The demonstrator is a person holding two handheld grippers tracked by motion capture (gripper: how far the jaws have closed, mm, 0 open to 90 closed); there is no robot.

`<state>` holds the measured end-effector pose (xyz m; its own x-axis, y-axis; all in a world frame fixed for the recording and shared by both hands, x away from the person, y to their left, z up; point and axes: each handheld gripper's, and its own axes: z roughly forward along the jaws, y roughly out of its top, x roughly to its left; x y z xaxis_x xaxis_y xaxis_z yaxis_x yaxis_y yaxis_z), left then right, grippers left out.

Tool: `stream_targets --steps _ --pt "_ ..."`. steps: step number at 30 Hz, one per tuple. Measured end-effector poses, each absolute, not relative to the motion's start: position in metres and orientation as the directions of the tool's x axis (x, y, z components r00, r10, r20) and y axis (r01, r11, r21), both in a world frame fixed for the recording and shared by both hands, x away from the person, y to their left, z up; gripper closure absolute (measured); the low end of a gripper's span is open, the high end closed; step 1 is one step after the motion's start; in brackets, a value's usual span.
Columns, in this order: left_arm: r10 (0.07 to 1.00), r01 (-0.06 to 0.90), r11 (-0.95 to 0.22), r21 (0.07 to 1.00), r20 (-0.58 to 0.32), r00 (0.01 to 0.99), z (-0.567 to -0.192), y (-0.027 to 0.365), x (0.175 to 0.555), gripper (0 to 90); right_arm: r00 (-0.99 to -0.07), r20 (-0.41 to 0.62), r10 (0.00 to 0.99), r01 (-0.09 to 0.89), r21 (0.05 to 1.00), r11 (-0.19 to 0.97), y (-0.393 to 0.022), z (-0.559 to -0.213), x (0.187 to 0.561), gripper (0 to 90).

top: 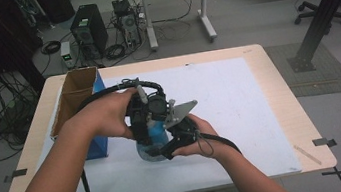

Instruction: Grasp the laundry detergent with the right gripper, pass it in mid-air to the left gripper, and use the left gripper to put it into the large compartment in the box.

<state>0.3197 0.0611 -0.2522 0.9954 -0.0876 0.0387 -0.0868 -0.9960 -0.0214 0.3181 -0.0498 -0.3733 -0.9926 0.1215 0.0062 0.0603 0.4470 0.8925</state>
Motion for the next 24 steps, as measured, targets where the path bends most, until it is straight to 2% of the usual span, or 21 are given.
stream_targets --steps 7,10,20,24 --pt "-0.088 -0.086 -0.996 -0.029 0.051 0.995 -0.251 0.058 0.320 38.6 -0.989 0.039 0.143 0.097 0.898 0.430 -0.054 -0.373 0.316 16.1" --pt "-0.083 -0.082 -0.996 -0.030 0.054 0.995 -0.249 0.057 0.321 38.6 -0.985 0.038 0.167 0.106 0.900 0.423 -0.057 -0.374 0.317 9.4" --pt "-0.049 -0.046 -0.998 -0.043 0.060 0.997 -0.246 0.054 0.323 38.5 -0.982 0.042 0.183 0.117 0.899 0.422 -0.073 -0.368 0.319 2.4" --pt "-0.006 -0.004 -0.999 -0.042 0.058 0.998 -0.246 0.054 0.327 38.4 -0.981 0.031 0.193 0.112 0.898 0.425 -0.084 -0.363 0.319 1.7"
